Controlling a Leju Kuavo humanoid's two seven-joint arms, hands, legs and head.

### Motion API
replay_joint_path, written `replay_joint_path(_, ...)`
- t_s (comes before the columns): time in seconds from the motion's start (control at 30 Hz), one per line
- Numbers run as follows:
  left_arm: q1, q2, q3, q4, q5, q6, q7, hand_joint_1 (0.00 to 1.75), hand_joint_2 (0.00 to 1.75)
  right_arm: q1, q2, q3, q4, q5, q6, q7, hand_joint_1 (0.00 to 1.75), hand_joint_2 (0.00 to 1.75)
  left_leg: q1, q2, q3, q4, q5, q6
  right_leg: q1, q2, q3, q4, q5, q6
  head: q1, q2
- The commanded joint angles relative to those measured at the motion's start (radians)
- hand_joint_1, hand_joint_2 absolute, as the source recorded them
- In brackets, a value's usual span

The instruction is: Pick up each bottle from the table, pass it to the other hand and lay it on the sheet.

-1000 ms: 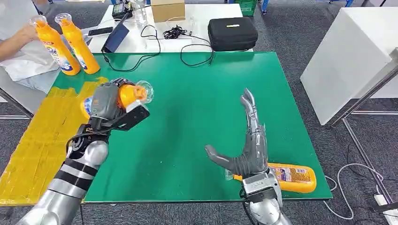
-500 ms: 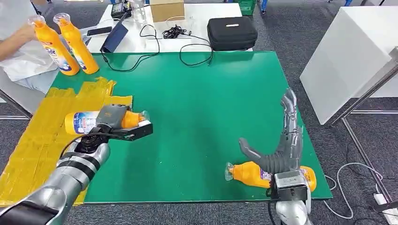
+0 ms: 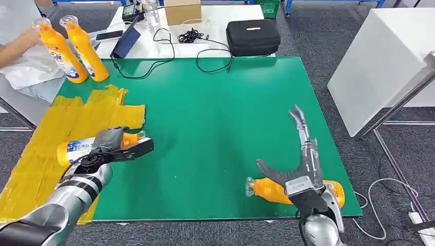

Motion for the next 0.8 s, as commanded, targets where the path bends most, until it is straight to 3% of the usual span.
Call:
replay_joint_path(0.03, 0.018, -0.068, 0.188, -0.005, 0.115, 0.122, -0.082, 0.00, 1.75, -0.039, -0.053, 0.110, 0.149, 0.122, -0.007, 0.046, 0.00, 1.75, 0.001, 0.000, 0.005, -0.001, -0.002, -0.001, 0.002, -0.001, 0.005, -0.001, -0.002, -0.001, 0.000, 0.000)
replay_joint_path(0.07, 0.044, -0.085, 0.234, -0.058, 0.187, 0.136, -0.159, 0.00, 1.75, -0.025, -0.064, 0.119, 0.147, 0.150, -0.007, 0.061, 0.00, 1.75, 0.001, -0.001, 0.004, -0.001, -0.001, 0.000, 0.001, -0.002, 0.004, -0.001, -0.002, 0.000, 0.000, 0.000)
replay_joint_path(0.2, 0.052, -0.087, 0.234, -0.071, 0.189, 0.131, -0.161, 0.00, 1.75, -0.013, -0.067, 0.122, 0.145, 0.155, -0.012, 0.061, 0.00, 1.75, 0.001, -0.001, 0.004, -0.001, -0.001, -0.001, 0.002, -0.001, 0.005, -0.001, -0.002, 0.000, 0.000, 0.000)
replay_joint_path(0.3, 0.163, -0.154, 0.386, -0.284, 0.511, 0.035, -0.378, 0.00, 1.75, 0.023, -0.113, 0.158, 0.141, 0.245, 0.003, 0.121, 0.00, 1.75, 0.000, -0.001, 0.003, -0.001, 0.000, 0.000, 0.001, -0.001, 0.004, -0.001, -0.002, 0.000, 0.000, 0.000)
replay_joint_path(0.53, 0.236, -0.157, 0.368, -0.404, 0.599, -0.021, -0.373, 0.00, 1.75, 0.064, -0.136, 0.170, 0.131, 0.278, -0.008, 0.139, 0.00, 1.75, 0.000, -0.002, 0.004, 0.000, -0.004, 0.001, 0.000, -0.002, 0.005, -0.001, -0.004, 0.000, 0.000, 0.000)
replay_joint_path(0.67, 0.474, -0.172, 0.332, -0.688, 0.825, -0.134, -0.400, 0.00, 1.75, 0.158, -0.265, 0.210, 0.098, 0.308, -0.018, 0.223, 0.00, 1.75, -0.001, 0.000, 0.003, -0.002, -0.004, 0.001, -0.001, 0.000, 0.003, -0.002, -0.003, 0.000, 0.000, 0.000)
replay_joint_path(0.8, 0.590, -0.184, 0.318, -0.761, 0.968, -0.157, -0.426, 0.00, 1.75, 0.253, -0.470, 0.209, 0.009, 0.343, -0.037, 0.351, 0.00, 1.75, -0.002, 0.000, 0.005, -0.001, -0.007, 0.002, -0.002, -0.001, 0.005, -0.001, -0.007, 0.002, 0.000, 0.000)
